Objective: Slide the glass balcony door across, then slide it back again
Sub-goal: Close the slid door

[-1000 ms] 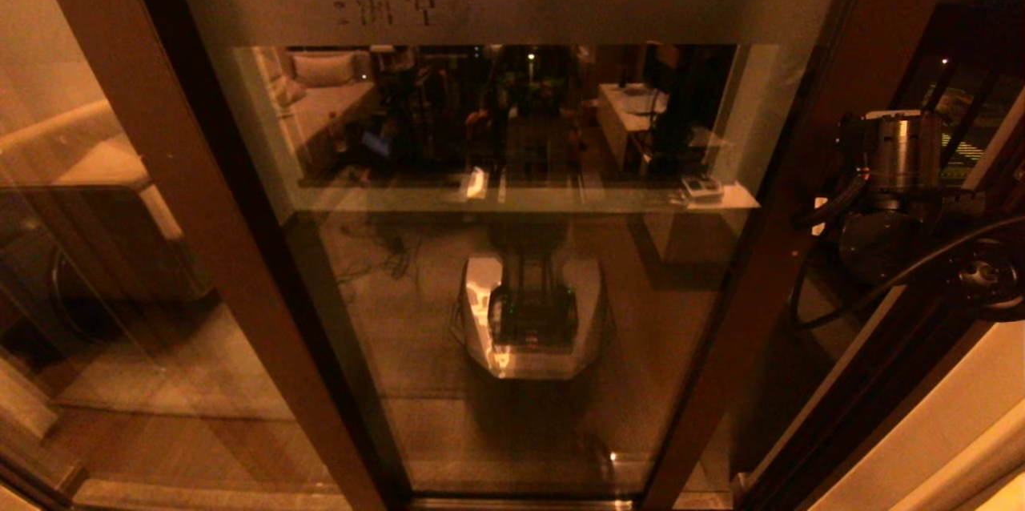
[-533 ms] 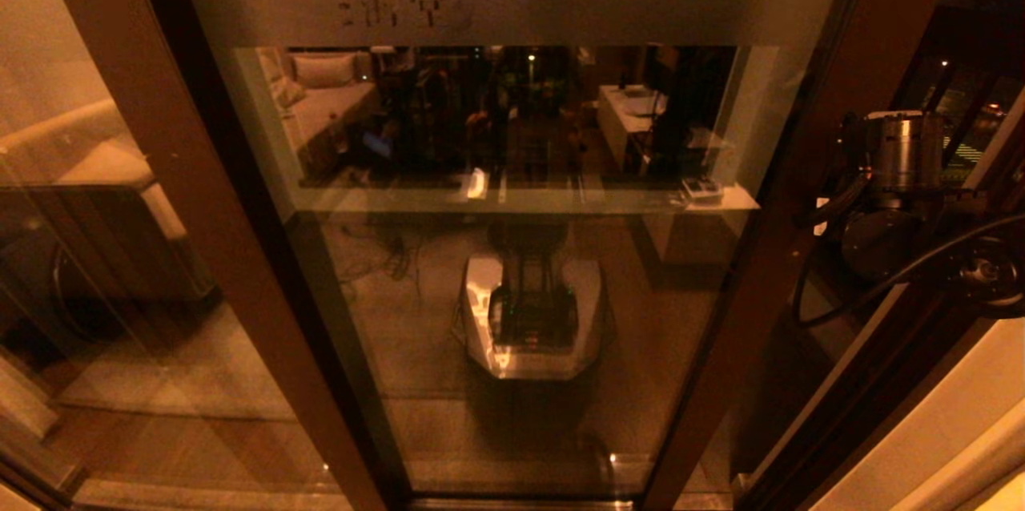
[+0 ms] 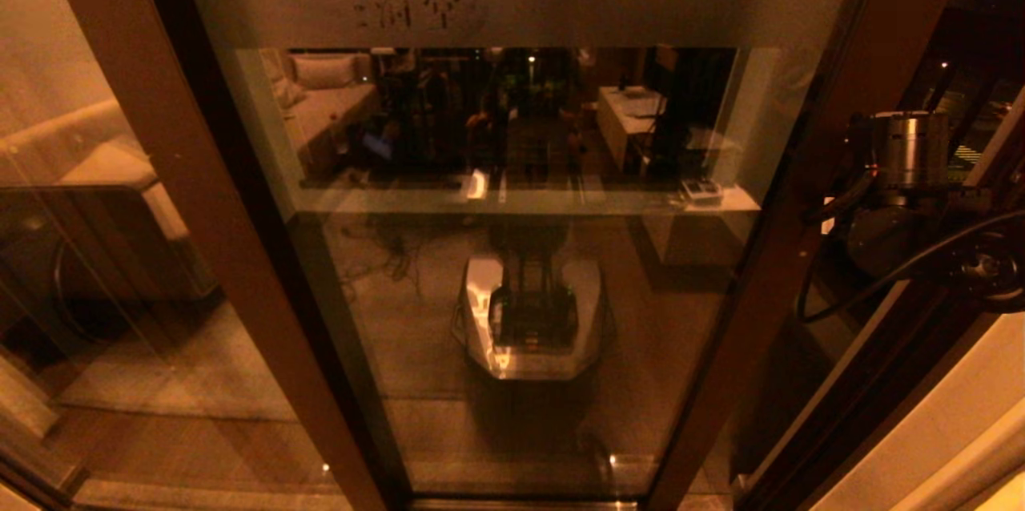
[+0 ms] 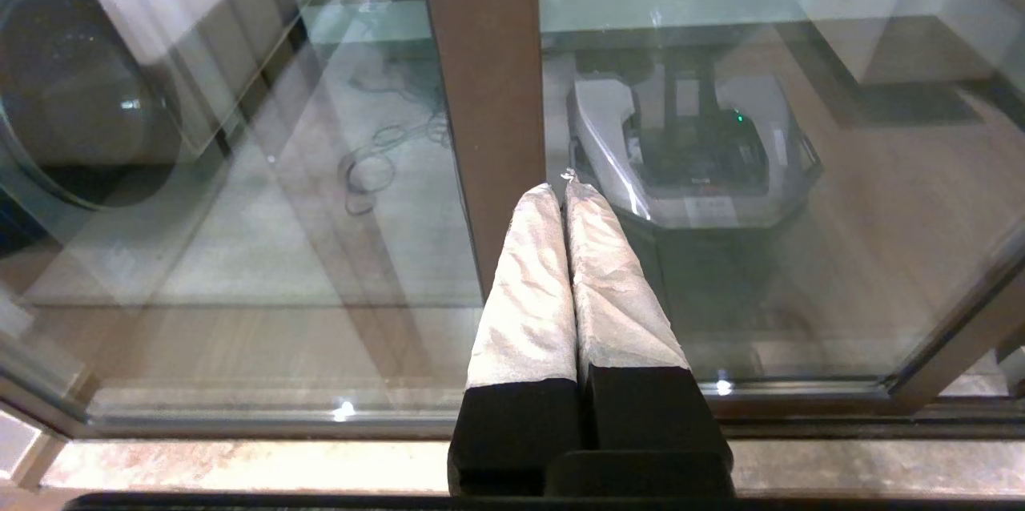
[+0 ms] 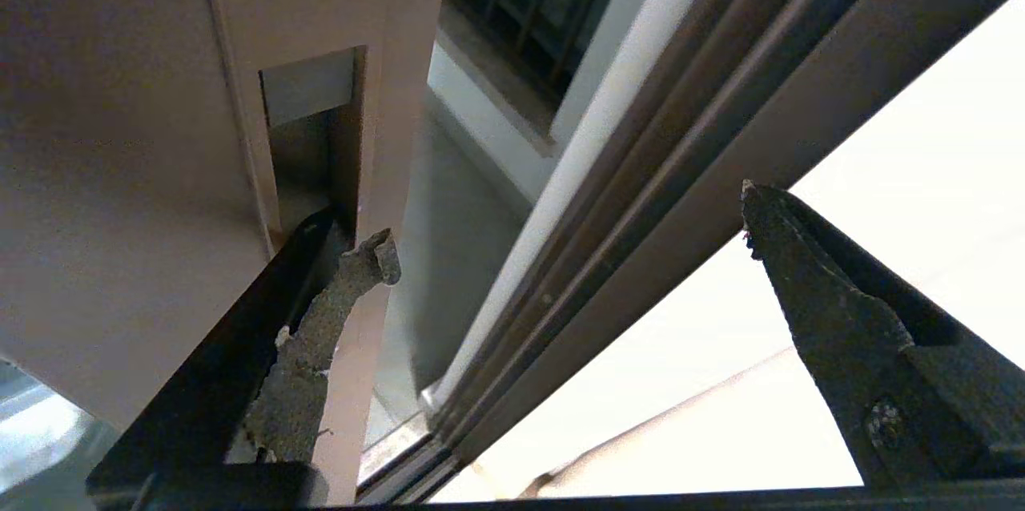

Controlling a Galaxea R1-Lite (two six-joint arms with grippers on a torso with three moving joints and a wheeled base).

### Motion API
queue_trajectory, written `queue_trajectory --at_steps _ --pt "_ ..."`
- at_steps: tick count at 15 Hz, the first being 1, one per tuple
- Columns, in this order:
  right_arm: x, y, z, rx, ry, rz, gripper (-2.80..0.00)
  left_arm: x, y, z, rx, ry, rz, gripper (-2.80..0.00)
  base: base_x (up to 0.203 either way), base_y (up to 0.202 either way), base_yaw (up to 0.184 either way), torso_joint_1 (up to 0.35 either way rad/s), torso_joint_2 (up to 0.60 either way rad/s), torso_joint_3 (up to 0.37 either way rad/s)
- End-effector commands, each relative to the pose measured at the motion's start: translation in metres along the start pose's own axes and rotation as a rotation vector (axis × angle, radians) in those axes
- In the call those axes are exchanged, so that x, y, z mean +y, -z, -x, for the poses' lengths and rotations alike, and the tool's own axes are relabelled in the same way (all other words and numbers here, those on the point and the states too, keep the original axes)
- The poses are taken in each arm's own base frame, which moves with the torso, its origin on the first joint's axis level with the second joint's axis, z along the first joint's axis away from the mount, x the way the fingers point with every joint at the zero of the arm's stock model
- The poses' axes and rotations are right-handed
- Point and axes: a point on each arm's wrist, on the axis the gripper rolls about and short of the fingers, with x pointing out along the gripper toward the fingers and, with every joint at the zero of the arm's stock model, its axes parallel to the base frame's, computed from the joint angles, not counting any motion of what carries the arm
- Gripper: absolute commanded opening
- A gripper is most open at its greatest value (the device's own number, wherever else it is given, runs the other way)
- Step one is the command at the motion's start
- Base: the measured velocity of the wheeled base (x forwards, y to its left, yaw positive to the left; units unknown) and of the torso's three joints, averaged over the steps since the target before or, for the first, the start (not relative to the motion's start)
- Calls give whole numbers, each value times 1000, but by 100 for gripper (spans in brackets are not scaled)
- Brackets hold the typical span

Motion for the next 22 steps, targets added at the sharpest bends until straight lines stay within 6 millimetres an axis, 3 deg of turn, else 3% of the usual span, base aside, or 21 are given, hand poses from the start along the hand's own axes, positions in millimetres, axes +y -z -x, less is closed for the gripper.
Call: queue_trajectory --at_steps 1,22 --pt "-3 -1 0 -4 10 -5 0 0 0 0 -1 0 0 -280 0 0 0 0 0 0" --pt "-40 -4 -36 23 116 -3 0 0 0 0 -1 0 0 -280 0 0 0 0 0 0"
